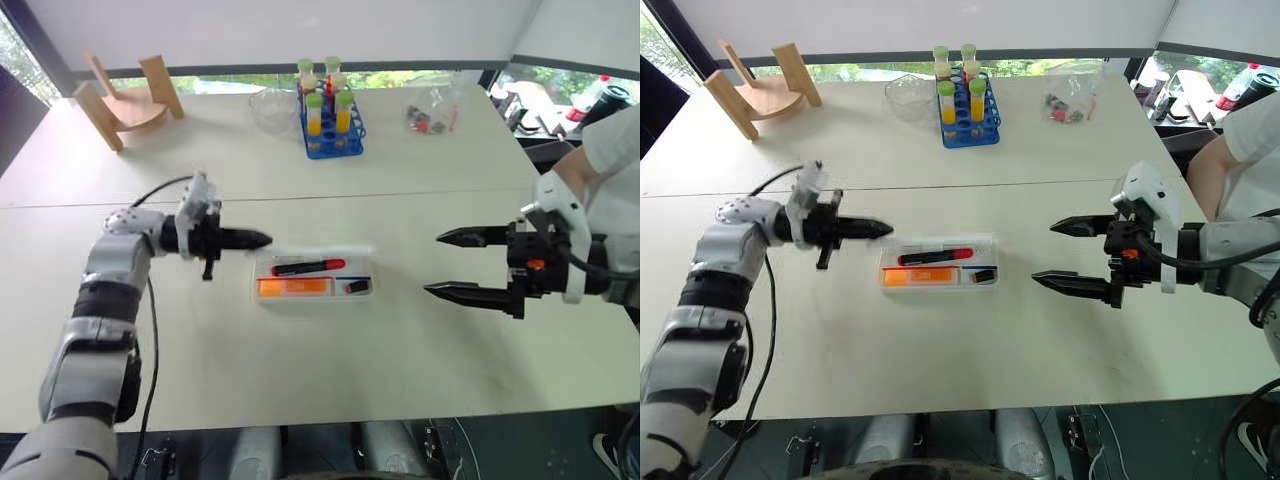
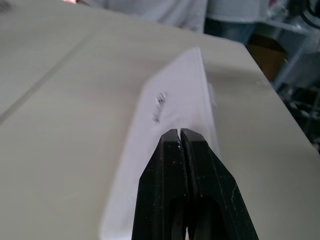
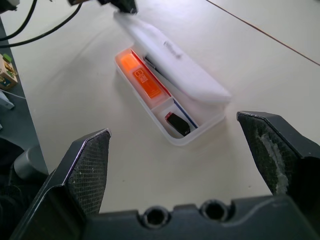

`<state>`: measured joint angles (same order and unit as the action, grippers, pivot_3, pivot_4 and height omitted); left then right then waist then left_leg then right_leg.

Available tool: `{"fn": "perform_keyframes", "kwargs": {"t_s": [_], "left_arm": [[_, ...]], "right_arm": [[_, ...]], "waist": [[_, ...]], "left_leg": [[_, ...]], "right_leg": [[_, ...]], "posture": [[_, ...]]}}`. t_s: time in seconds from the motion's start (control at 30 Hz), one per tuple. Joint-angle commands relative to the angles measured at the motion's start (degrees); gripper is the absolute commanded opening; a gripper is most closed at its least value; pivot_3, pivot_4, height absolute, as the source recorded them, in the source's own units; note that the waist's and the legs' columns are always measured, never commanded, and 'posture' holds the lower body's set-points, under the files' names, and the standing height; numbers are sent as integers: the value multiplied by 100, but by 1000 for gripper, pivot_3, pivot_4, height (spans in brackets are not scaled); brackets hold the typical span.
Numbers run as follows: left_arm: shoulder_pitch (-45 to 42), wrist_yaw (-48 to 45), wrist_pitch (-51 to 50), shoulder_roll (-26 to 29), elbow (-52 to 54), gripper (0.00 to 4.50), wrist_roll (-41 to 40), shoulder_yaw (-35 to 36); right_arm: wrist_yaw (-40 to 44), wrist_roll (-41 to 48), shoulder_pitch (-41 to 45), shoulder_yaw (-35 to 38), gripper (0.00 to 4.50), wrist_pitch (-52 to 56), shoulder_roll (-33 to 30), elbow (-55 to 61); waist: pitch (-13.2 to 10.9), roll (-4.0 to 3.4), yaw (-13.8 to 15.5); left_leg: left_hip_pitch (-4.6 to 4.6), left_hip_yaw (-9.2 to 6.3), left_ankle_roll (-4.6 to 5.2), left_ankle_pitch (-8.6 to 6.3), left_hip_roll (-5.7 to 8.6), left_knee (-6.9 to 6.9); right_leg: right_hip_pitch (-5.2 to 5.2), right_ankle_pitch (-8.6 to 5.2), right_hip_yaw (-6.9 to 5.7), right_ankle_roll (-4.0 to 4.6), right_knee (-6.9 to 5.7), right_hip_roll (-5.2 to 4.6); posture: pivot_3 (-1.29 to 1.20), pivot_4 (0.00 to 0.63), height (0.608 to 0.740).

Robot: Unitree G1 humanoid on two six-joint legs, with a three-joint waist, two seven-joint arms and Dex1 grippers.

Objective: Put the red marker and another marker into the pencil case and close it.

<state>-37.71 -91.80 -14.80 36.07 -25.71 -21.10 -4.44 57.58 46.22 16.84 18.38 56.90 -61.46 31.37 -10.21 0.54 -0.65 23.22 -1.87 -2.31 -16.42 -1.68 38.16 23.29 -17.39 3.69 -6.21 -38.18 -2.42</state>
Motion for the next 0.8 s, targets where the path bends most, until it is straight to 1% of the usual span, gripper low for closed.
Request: {"fn": "perform_keyframes", "kwargs": {"t_s": [0.03, 0.1, 0.2, 0.23, 0.27, 0.33, 0.4, 0.47, 0.53, 0.6, 0.63, 0.67, 0.8], "left_arm": [[160, 612, 423, -47, 118, 15, 739, -413], [193, 1762, 1288, -249, -433, 15, 1599, -669], [409, 2012, 1530, -240, -622, 15, 1962, -922], [484, 1967, 1494, -197, -566, 15, 1956, -951], [565, 1961, 1331, -150, -353, 15, 1770, -809], [687, 1858, 975, -75, 42, 15, 1379, -566], [876, 1759, 248, 112, 755, 15, 781, -177], [1174, 1830, -751, 414, 1700, 15, -17, 414], [1546, 1929, -1281, 729, 2491, 15, -471, 883], [2439, 2066, -2041, 1211, 3609, 15, -1042, 1851], [2922, 2137, -2327, 1369, 4093, 15, -1244, 2318], [3261, 2220, -2523, 1465, 4432, 15, -1399, 2623], [4465, 2591, -3224, 1479, 5620, 15, -2086, 3642]], "right_arm": [[-33, -14, 95, 24, 4500, -174, -92, -4], [-62, -25, 124, -14, 4500, -214, -91, -22], [-99, -78, 164, -90, 4500, -285, -103, -62], [-99, -82, 183, -110, 4500, -303, -111, -87], [-97, -88, 220, -149, 4500, -323, -112, -126], [-85, -94, 250, -201, 4500, -354, -114, -172], [-35, -139, 203, -264, 4500, -414, -120, -212], [30, -206, 102, -307, 4500, -505, -121, -260], [67, -242, -2, -303, 4500, -559, -120, -312], [145, -373, -289, -321, 4500, -667, -127, -433], [166, -401, -403, -331, 4500, -693, -109, -485], [187, -412, -496, -316, 4500, -719, -101, -510], [254, -454, -655, -353, 4500, -837, -70, -628]], "waist": [[0, 0, 23], [1, 1, 30], [10, 2, 19], [17, -6, 3], [23, -11, -12], [31, -23, -50], [32, -23, -80], [30, -22, -82], [22, -12, -65], [15, -1, -61], [14, 2, -57], [12, 2, -59], [3, -15, -3]], "left_leg": [[0, -2, 0, 0, 1, 4], [-1, -2, 0, 0, 5, 6], [-32, -1, 0, 0, 8, 8], [-66, 5, 1, -1, 8, -1], [-97, 7, 3, -2, 8, -8], [-109, 12, 3, -2, 4, -9], [-112, 16, 3, -2, -2, -9], [-104, 11, 3, -2, -12, -13], [-81, 5, 3, -2, -15, -15], [-68, 4, 3, -2, -15, -15], [-60, 4, 4, -3, -19, -22], [-66, 2, 13, -8, -22, -23], [-72, 9, 15, -11, -11, -25]], "right_leg": [[-5, 1, -2, -2, 1, 0], [-9, 3, -1, -6, 3, -3], [-42, 5, 0, -10, 6, -9], [-72, 5, 3, -9, 13, -10], [-104, 3, 4, -9, 20, -10], [-108, 3, 8, -9, 19, -6], [-106, 4, 12, -9, 14, 1], [-94, 3, 15, -7, 9, 12], [-69, 3, 14, -7, 6, 16], [-56, 2, 14, -6, 6, 15], [-48, 2, 17, -5, 12, 12], [-51, -2, 19, -1, 15, 4], [-60, -7, 21, -4, 20, -29]], "posture": [[0, 150, 740], [0, 150, 740], [0, 150, 740], [0, 150, 740], [0, 150, 740], [0, 150, 740], [0, 150, 740], [0, 150, 740], [0, 150, 740], [0, 150, 740], [0, 150, 740], [0, 150, 740], [0, 150, 740]]}}
